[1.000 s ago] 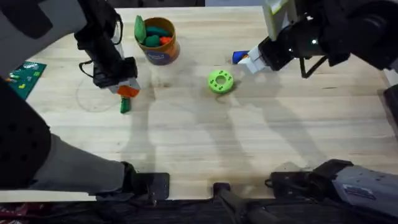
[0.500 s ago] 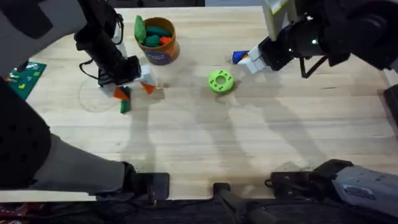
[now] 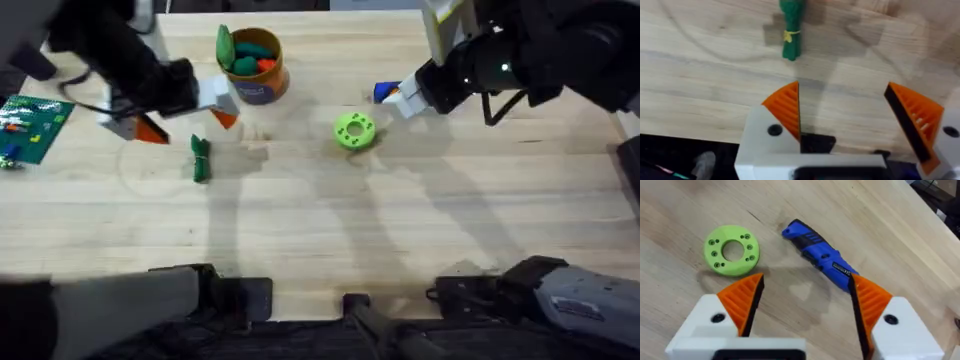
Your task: Pick up the gripper from the table and insert it into the empty holder that is missing its gripper. Then pick up a screw, insert it into the mounting hole, and use the screwdriver to tighten it. Finally, clean up the table by picking up the vegetable and placing it into the bucket.
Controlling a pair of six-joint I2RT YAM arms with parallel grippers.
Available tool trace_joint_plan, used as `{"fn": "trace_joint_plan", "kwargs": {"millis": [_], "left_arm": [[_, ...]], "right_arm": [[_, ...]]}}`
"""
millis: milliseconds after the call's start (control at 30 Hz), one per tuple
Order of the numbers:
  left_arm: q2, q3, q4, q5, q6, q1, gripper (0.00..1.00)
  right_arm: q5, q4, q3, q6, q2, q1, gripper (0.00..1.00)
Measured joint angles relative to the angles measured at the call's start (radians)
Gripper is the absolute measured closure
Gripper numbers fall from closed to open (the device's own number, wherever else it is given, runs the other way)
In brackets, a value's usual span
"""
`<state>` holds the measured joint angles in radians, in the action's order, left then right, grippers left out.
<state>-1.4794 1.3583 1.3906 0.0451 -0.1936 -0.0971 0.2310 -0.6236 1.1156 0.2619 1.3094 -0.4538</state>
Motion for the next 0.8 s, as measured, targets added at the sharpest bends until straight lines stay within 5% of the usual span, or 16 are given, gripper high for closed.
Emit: {"fn": "trace_joint_plan", "kwargs": {"millis": [233, 800], "left_arm": [[0.045, 0.009, 0.008, -0.096, 0.011, -0.018, 0.014], [-0.265, 0.009, -0.122, -0.118, 0.063, -0.027, 0.015]], "right_arm": [[0.000, -0.001, 0.000, 0.000, 0.000, 0.000, 0.019], [0.000, -0.001, 0.000, 0.000, 0.000, 0.000, 0.019]]}}
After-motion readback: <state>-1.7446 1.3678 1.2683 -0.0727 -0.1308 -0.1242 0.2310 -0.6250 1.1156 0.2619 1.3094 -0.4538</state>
